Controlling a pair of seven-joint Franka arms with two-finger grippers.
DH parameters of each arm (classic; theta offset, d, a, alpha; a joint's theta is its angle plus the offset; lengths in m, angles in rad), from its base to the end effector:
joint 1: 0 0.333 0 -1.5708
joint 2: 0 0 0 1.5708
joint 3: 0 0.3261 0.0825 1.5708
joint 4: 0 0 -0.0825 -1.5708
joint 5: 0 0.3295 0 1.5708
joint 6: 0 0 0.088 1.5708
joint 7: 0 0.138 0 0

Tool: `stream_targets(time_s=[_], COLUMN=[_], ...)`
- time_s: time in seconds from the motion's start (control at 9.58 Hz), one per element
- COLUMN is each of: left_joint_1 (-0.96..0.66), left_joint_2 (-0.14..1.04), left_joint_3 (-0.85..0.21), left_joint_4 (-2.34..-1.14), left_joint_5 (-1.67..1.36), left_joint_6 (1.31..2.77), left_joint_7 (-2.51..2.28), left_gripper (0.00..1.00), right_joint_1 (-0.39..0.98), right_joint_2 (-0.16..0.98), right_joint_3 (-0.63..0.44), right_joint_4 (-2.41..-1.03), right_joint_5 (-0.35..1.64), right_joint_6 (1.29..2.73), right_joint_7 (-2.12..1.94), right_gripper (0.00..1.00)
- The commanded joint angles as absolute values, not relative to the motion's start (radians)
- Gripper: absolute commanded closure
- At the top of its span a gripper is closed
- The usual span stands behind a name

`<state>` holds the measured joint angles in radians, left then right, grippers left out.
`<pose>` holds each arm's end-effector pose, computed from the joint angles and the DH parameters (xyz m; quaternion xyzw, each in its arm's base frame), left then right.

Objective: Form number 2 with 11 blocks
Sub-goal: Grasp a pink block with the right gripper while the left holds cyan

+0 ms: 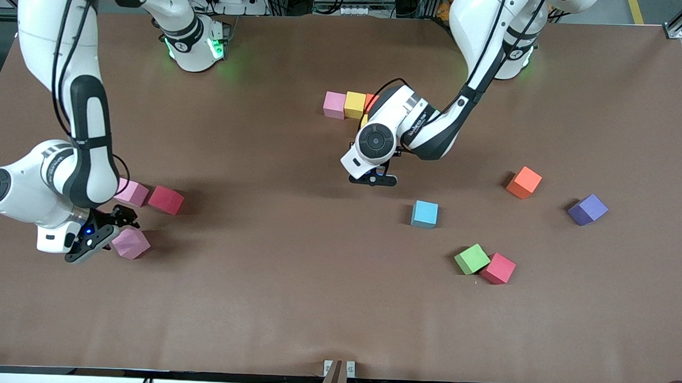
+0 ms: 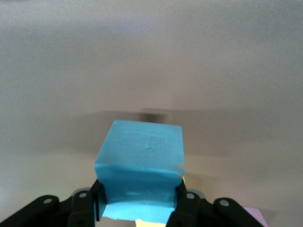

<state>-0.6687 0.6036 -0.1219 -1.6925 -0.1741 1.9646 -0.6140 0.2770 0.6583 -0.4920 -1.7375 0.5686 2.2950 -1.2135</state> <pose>0.4110 -0.4292 0.2431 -0.9799 0.0357 0.1951 0.0218 0.6290 -0.0789 0.2474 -0.9366 -0.3443 -0.0462 0.0449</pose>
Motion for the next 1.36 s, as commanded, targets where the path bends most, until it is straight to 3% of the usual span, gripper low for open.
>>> stream_targets(time_s=[0.0,0.84,0.94,1.25], left_joint_1=[-0.695,-0.750,-0.750,-0.753], left_joint_2=[0.620,0.653,0.653,0.652], left_joint_3=[-0.101,-0.067,-0.067,-0.067], left_joint_4=[-1.672,-1.672,-1.672,-1.674], left_joint_5=[-0.199,-0.230,-0.232,-0.230], left_joint_6=[1.965,1.991,1.993,1.993], left_joint_7=[-0.611,-0.658,-0.660,-0.666], left_gripper=[1.00,1.00,1.00,1.00], right_joint_1=[0.250,0.245,0.245,0.248], right_joint_2=[0.679,0.718,0.718,0.716], right_joint_3=[-0.466,-0.437,-0.437,-0.439], right_joint_4=[-1.704,-1.709,-1.709,-1.707], right_joint_5=[0.607,0.647,0.646,0.646], right_joint_6=[2.305,2.370,2.370,2.368], right_joint_7=[-1.238,-1.241,-1.244,-1.244], right_gripper=[0.00,0.00,0.12,0.66])
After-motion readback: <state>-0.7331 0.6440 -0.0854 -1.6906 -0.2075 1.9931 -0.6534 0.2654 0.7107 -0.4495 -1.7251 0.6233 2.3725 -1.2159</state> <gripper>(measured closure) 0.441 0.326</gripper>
